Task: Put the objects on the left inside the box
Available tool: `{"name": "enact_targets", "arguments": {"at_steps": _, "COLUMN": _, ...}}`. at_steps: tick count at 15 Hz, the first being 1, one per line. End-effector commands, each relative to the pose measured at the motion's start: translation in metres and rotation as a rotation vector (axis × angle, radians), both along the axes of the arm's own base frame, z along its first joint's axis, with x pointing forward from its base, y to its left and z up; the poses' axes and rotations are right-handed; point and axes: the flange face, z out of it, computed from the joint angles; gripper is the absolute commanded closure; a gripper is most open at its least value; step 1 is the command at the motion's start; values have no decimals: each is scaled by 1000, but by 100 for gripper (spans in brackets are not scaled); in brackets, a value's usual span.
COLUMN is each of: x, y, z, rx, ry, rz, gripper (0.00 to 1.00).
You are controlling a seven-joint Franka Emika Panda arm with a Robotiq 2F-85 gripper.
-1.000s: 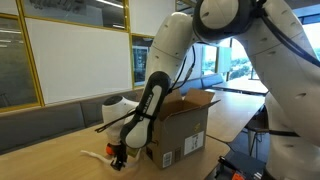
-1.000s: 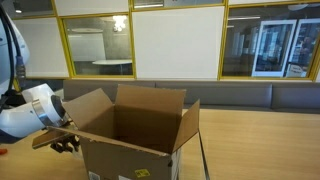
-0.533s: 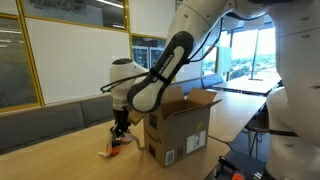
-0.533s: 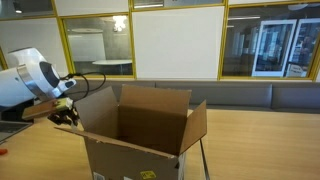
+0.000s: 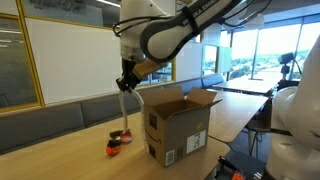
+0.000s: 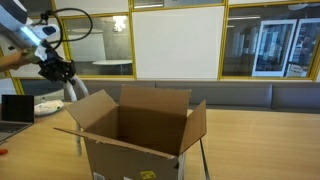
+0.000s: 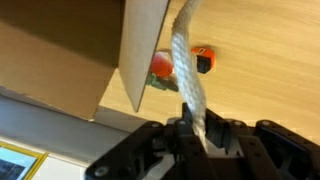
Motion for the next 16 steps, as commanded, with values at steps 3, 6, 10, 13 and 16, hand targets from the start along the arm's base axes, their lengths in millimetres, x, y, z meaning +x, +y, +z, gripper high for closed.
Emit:
{"name": "enact_targets", "arguments": {"at_steps": 3, "x": -37, "y": -57, "z": 101, "rx": 12, "ry": -173, "rz": -203, "gripper": 87}}
{"name": "enact_targets", "arguments": {"at_steps": 6, "x": -49, "y": -95, "z": 138, "rx": 13, "ry": -251, "rz": -313, "gripper": 88}}
{"name": "enact_targets", "arguments": {"at_steps": 10, "x": -60, "y": -144, "z": 157, "rx": -8, "ry": -297, "rz": -437, "gripper": 88}}
{"name": "enact_targets", "arguments": {"at_steps": 13, "x": -60, "y": -171, "z": 148, "rx": -12, "ry": -272, "rz": -489, "gripper": 88}}
{"name": "enact_targets", "arguments": {"at_steps": 16, "x": -55, "y": -190, "z": 125, "rx": 8, "ry": -219, "rz": -518, "gripper": 88}}
